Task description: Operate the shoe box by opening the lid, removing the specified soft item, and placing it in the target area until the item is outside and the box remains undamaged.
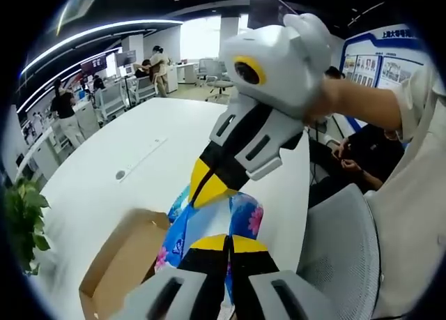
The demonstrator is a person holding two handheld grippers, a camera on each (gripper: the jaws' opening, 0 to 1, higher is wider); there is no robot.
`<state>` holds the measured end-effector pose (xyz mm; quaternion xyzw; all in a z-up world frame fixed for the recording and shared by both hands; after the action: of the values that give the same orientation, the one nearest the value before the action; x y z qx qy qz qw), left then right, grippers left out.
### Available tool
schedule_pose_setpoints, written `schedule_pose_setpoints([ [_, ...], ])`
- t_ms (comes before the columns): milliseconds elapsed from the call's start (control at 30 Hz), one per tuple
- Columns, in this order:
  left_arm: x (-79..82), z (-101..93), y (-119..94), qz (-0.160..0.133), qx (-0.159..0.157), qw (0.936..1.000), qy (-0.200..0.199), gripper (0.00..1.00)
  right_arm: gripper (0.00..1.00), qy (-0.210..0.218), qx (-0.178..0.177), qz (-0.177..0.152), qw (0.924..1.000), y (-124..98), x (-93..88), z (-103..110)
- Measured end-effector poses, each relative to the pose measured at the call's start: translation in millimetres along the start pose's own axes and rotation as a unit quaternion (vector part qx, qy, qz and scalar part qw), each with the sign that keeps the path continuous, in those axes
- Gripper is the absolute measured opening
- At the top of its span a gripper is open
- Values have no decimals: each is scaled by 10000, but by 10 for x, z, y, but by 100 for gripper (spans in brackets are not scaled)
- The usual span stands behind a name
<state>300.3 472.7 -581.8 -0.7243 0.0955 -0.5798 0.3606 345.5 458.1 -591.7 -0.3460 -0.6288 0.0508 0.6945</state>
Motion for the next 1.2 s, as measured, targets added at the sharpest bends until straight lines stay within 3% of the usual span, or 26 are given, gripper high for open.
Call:
schedule_pose_setpoints([
  [800,314,-190,584,82,-452,9985,311,0,0,375,-227,79,9990,-488,-437,-338],
  [1200,588,-283,952,14,-659,9971,380,0,0,468,-356,51,9983,-762,-585,-583],
])
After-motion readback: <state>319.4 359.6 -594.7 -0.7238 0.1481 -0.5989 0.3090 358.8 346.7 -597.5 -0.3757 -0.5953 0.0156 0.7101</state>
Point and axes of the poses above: the point that each gripper's makers call its tool centre point, and the gripper's own axes: y roughly forward along the fingers, z roughly to its left, x roughly out of its top, the point moved 1 cm from there along -y, roughly backward along the fingers, and after that the axes turned 5 degrees about -z, right-handed, at the moved point
